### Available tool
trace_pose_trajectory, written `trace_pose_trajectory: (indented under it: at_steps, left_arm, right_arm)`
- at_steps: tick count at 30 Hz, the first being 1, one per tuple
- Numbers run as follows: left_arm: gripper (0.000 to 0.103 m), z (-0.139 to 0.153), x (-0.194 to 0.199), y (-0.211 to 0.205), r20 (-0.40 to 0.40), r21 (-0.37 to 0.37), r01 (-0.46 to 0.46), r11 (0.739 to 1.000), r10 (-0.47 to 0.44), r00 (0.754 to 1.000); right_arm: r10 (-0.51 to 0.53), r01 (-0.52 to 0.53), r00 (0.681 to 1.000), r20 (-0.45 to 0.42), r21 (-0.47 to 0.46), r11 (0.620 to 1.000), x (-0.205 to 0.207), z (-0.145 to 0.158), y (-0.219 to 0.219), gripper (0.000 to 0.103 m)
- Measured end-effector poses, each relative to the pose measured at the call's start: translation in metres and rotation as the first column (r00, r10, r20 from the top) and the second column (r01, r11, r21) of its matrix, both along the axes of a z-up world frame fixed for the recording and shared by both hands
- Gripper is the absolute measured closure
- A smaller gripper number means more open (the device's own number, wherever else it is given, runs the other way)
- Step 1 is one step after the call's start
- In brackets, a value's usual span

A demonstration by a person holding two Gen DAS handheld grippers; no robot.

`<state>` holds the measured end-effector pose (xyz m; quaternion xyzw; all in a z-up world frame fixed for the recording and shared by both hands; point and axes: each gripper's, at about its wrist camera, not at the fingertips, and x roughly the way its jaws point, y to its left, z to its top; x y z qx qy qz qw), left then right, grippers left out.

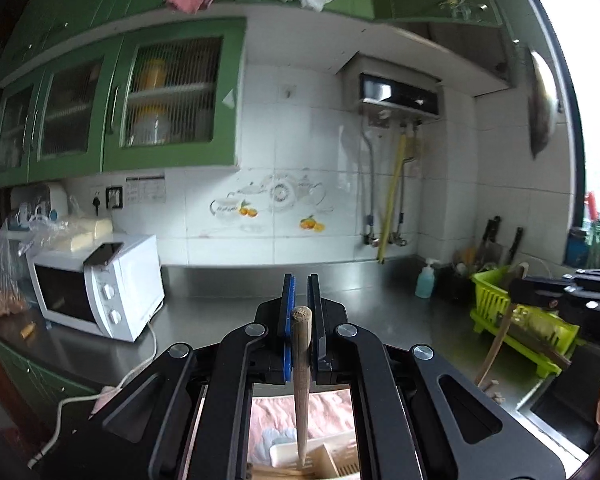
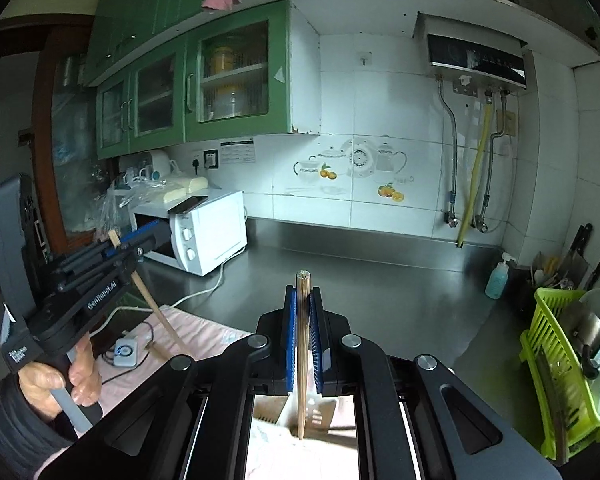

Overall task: Organize utensils
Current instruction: 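Lower the left tool's chopstick into the holder while the right tool lowers its chopstick in, then open the left tool over the holder while the right tool releases its chopstick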

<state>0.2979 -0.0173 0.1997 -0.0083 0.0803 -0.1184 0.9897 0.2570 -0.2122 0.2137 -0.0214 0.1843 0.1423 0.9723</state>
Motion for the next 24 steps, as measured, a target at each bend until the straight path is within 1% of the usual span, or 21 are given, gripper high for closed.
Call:
trace_pose_trajectory:
  at_steps: [2, 6, 9, 16, 17, 19, 20, 21, 23, 24]
  left_arm:
    - [0.099, -0.011, 0.012, 0.002, -0.027, -0.005, -0.006, 1.000, 0.006, 1.000]
    - [0.099, -0.030, 0.021, 0.004, -0.068, -0.002, -0.011, 1.000, 0.011, 0.998]
    - [0.099, -0.039, 0.024, 0.005, -0.090, 0.000, -0.013, 1.000, 0.013, 0.996]
    - [0.098, -0.046, 0.019, 0.007, -0.130, 0.004, -0.002, 1.000, 0.003, 0.991]
    - [0.096, -0.047, 0.017, 0.008, -0.132, 0.003, -0.010, 1.000, 0.010, 0.991]
    - [0.094, -0.047, 0.012, 0.010, -0.143, -0.008, 0.009, 1.000, -0.010, 0.990]
    - [0.091, -0.047, 0.009, 0.009, -0.146, -0.003, 0.003, 1.000, -0.003, 0.989]
    - [0.087, -0.047, 0.004, 0.010, -0.146, 0.005, -0.002, 1.000, 0.003, 0.989]
    - [0.066, -0.048, -0.006, 0.010, -0.142, 0.017, -0.006, 1.000, 0.009, 0.990]
    - [0.063, -0.048, -0.012, 0.011, -0.138, 0.021, -0.009, 1.000, 0.012, 0.990]
  right_arm:
    - [-0.006, 0.006, 1.000, -0.004, 0.007, 1.000, 0.011, -0.004, 0.000, 0.096]
    - [-0.012, 0.012, 1.000, -0.004, 0.020, 1.000, 0.024, -0.016, -0.001, 0.096]
    - [-0.014, 0.014, 0.999, -0.035, 0.016, 1.000, 0.031, -0.028, 0.001, 0.096]
    - [-0.025, 0.024, 0.996, -0.086, -0.006, 1.000, 0.033, -0.051, 0.007, 0.096]
    - [-0.025, 0.024, 0.996, -0.086, -0.012, 1.000, 0.031, -0.053, 0.008, 0.096]
    - [-0.023, 0.021, 0.996, -0.083, -0.019, 1.000, 0.026, -0.055, 0.009, 0.095]
    - [-0.020, 0.019, 0.996, -0.085, -0.021, 1.000, 0.023, -0.056, 0.009, 0.094]
    - [-0.022, 0.020, 0.996, -0.086, -0.023, 1.000, 0.019, -0.057, 0.009, 0.089]
    - [-0.024, 0.022, 0.997, -0.079, -0.028, 0.999, 0.011, -0.058, 0.007, 0.084]
    - [-0.026, 0.024, 0.997, -0.076, -0.028, 0.999, 0.007, -0.057, 0.006, 0.081]
